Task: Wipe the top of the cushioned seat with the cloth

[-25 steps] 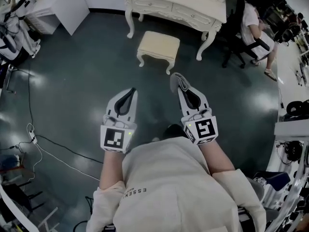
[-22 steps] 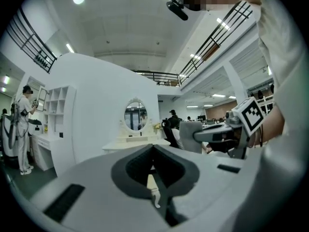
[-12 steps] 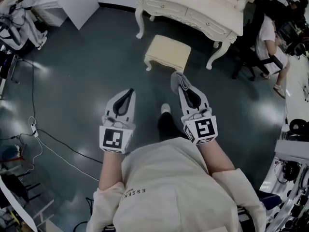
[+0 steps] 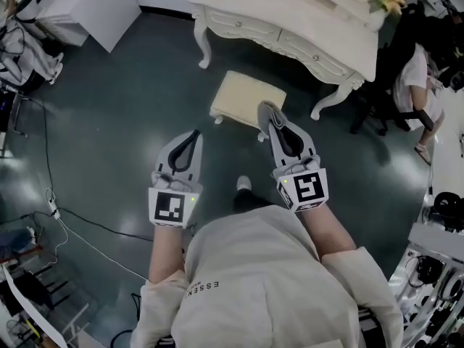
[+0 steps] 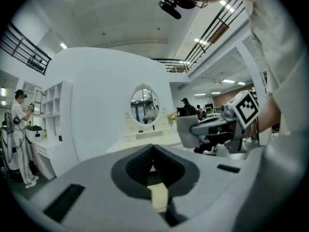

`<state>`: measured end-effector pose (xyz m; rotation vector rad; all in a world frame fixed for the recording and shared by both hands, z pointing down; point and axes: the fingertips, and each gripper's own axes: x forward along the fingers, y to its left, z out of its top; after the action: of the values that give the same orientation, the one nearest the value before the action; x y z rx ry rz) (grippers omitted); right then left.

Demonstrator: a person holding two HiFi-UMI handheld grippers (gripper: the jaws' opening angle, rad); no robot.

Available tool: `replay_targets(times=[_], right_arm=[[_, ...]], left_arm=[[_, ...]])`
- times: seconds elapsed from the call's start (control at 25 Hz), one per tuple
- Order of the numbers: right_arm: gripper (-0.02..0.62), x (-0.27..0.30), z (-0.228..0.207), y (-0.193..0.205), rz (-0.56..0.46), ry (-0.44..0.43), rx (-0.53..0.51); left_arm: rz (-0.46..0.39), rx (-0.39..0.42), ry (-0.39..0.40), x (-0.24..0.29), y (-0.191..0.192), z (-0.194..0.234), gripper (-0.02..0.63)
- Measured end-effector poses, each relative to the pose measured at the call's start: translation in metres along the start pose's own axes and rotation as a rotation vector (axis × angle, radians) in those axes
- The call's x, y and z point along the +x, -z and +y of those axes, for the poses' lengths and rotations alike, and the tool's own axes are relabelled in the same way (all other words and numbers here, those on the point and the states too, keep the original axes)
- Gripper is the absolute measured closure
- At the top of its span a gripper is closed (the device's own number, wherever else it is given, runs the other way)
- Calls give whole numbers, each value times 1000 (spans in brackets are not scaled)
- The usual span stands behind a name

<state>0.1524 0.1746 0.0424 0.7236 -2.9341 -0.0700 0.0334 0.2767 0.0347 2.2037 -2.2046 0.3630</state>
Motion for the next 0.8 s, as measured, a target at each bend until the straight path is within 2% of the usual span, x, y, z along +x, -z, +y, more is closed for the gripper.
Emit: replay_targets(times=[0.2,0.48,0.8], right_arm=[[568,45,-62,19,43,29,36],[568,88,-117,45,108,92,70],[568,162,-174,92,228,236,140]], left_arm=[[29,-8,32,81,3,10,604],[56,-20,128,165,13,15,604],[91,-41,295,277,44,52,604]])
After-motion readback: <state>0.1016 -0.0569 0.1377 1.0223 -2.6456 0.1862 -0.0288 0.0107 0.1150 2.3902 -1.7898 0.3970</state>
